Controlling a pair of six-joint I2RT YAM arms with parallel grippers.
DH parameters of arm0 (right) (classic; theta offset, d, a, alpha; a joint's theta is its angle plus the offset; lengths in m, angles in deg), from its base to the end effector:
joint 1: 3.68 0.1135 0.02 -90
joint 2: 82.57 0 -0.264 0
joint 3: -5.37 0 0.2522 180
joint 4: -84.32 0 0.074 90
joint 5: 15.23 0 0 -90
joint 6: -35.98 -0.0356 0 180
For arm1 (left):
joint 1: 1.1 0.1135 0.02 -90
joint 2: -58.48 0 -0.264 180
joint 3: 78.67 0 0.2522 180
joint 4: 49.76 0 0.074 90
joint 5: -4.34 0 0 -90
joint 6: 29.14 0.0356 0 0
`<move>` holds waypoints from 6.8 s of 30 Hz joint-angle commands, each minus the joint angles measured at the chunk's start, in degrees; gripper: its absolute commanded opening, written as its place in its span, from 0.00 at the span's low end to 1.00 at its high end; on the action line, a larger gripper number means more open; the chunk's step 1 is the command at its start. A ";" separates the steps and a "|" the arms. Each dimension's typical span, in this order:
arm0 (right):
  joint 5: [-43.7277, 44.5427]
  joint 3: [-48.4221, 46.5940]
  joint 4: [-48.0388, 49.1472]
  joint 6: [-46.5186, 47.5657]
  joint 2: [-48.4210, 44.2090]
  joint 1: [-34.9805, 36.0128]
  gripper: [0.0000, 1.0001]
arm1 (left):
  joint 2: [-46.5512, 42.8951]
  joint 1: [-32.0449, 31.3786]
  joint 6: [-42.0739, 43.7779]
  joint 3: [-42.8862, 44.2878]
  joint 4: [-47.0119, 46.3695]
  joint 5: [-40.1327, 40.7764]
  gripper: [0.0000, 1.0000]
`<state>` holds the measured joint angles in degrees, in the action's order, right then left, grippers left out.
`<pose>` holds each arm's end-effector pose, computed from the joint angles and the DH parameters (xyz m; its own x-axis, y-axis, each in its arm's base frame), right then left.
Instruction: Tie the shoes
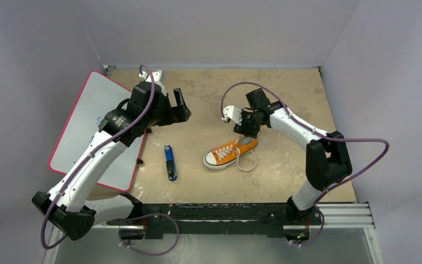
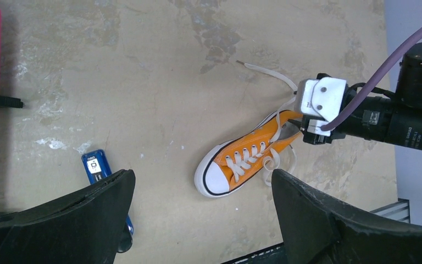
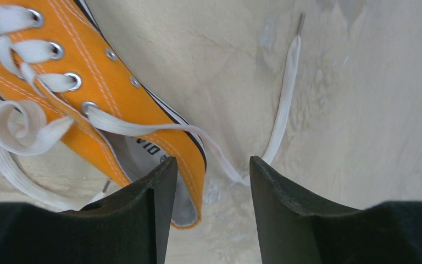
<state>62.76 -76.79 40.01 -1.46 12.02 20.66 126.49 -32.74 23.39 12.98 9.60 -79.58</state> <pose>0.3132 0.1498 0.2314 -0.0605 -0.8798 -0.4716 -0.9132 0.2395 -0.3297 0.2072 -0.1232 0.3956 -0.6673 -0.2994 -0.6820 0.0535 0.8940 -0.4448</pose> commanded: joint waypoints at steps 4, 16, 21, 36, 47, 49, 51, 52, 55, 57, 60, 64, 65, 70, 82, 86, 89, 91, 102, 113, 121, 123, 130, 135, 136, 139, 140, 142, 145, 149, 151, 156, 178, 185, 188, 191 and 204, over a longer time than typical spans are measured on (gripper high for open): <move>-8.76 0.14 1.54 8.17 1.99 2.08 0.53 | -3.14 -0.18 -0.50 1.90 2.47 2.76 0.94; -12.45 7.53 10.11 -4.45 -1.23 2.44 0.36 | 0.40 -0.18 -3.36 2.74 1.17 0.40 0.94; -8.93 8.96 10.42 -24.48 -5.16 2.51 0.14 | 0.26 -0.18 -3.07 0.80 -1.38 1.45 0.94; 21.03 21.92 8.54 -100.57 -19.95 13.02 0.00 | -0.63 -0.18 -2.39 -3.58 -1.71 -1.78 0.94; 15.26 20.94 8.87 -111.81 -17.25 22.15 0.34 | 3.32 -0.18 -2.12 -15.31 -6.06 -15.51 0.90; 12.21 19.03 4.05 -108.28 -18.48 21.07 0.40 | 5.24 -0.21 -1.26 -18.37 -8.85 -17.63 0.90; 9.86 16.12 -0.21 -100.95 -19.56 19.33 0.47 | 8.26 -0.27 0.21 -20.55 -10.50 -17.93 0.88; 9.99 14.50 -3.06 -97.72 -19.87 18.46 0.53 | 10.18 -0.27 1.15 -21.26 -11.17 -17.65 0.87; 8.55 12.26 -7.44 -89.42 -20.72 10.67 0.56 | 16.97 -0.46 4.15 -20.51 -12.11 -16.89 0.81; 4.46 12.62 -5.51 -84.64 -20.67 4.23 0.58 | 21.90 -1.16 5.35 -18.63 -11.75 -15.90 0.75; 2.49 10.15 -4.51 -80.73 -16.11 -1.99 0.59 | 28.38 -3.46 7.71 -14.20 -9.60 -12.71 0.72; 3.93 5.52 -4.46 -77.76 -6.15 -2.45 0.60 | 33.84 -6.07 8.79 -12.45 -9.86 -8.28 0.70; 4.88 5.14 -3.14 -77.70 -4.13 -2.45 0.60 | 34.49 -6.56 8.43 -12.61 -10.33 -7.83 0.69; 10.99 5.06 1.09 -78.41 2.42 -1.61 0.58 | 35.82 -9.67 5.49 -15.43 -15.13 -6.29 0.58; 23.67 14.58 -2.44 -91.30 0.66 0.47 0.14 | 28.17 -14.24 1.54 -18.89 -7.55 7.00 0.00; 27.71 16.92 -6.84 -91.00 -6.85 -4.52 0.00 | 17.28 -14.16 0.28 -19.44 -0.54 6.19 0.00; 31.27 17.88 -11.21 -90.69 -11.79 -8.99 0.00 | 11.69 -14.21 -1.21 -18.78 4.05 2.00 0.00; 34.49 17.96 -14.21 -91.72 -14.82 -11.20 0.00 | 8.52 -14.22 -2.07 -19.10 6.00 -1.29 0.00; 36.50 14.09 -14.76 -87.36 -17.83 -16.38 0.17 | 5.23 -14.23 -3.07 -20.53 10.87 -4.85 0.01; 10.95 6.81 -9.32 -77.33 -16.30 9.54 0.58 | 1.08 -14.20 -1.20 -16.55 5.56 -0.39 0.65; 13.70 4.97 -2.08 -88.12 -6.01 21.87 0.52 | -0.45 -14.15 -1.20 -16.99 0.47 -2.74 0.70; 16.14 4.00 -2.24 -90.25 -2.42 22.61 0.47 | -0.49 -14.14 -0.63 -16.81 0.72 -3.01 0.70; 26.99 0.11 -6.67 -96.19 4.89 24.18 0.15 | -0.22 -14.15 0.50 -17.83 -0.46 -4.72 0.78; 28.37 3.15 -4.86 -97.58 0.96 23.69 0.01 | 4.44 -13.97 1.81 -17.82 -3.80 -4.44 0.82; 29.00 3.51 -4.76 -97.20 0.47 23.44 0.00 | 5.68 -13.87 2.10 -18.22 -5.43 -4.54 0.83; 28.45 5.60 -3.00 -93.69 -0.86 21.80 0.00 | 9.89 -12.84 2.24 -20.32 -12.65 -7.44 0.82; 28.14 6.31 -2.71 -92.69 -1.31 20.91 0.00 | 11.37 -12.78 2.63 -20.65 -14.60 -7.92 0.81; 26.29 8.10 -1.48 -89.43 -2.13 19.12 0.00 | 13.06 -12.75 3.71 -21.86 -18.96 -8.03 0.80; 21.90 9.77 1.52 -84.68 -3.05 17.30 0.00 | 12.85 -12.75 6.06 -25.07 -26.25 -6.57 0.77; 19.28 8.35 0.13 -83.85 -2.42 17.25 0.01 | 12.81 -13.27 11.52 -29.09 -35.25 -10.12 0.68; 18.49 7.49 0.12 -84.77 -2.30 17.24 0.06 | 13.06 -13.79 12.39 -31.49 -39.76 -11.30 0.65; 15.34 6.14 -0.40 -87.37 -1.79 17.25 0.08 | 14.61 -14.45 10.98 -38.26 -52.65 -13.38 0.55; 13.24 5.97 -0.35 -89.13 -2.74 17.32 0.08 | 26.17 -24.43 9.63 -36.78 -50.24 17.15 0.36; 12.10 7.28 2.00 -91.29 -3.83 18.12 0.08 | 21.34 -24.27 13.66 -36.11 -45.95 20.84 0.04; 12.10 6.96 2.30 -92.26 -3.42 19.42 0.08 | 16.19 -24.26 13.01 -35.18 -43.16 19.38 0.00; 12.10 7.36 1.40 -93.61 -4.35 19.47 0.10 | 11.48 -24.20 11.55 -34.32 -41.35 16.17 0.00; 13.05 9.76 -17.86 -94.22 -25.14 5.62 0.62 | 8.38 -24.18 14.82 -30.95 -39.52 7.37 0.00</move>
<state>76.49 -68.94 29.87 -95.66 -7.37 36.57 134.81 -57.11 35.28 -21.25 -30.22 -69.50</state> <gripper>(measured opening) 0.589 0.006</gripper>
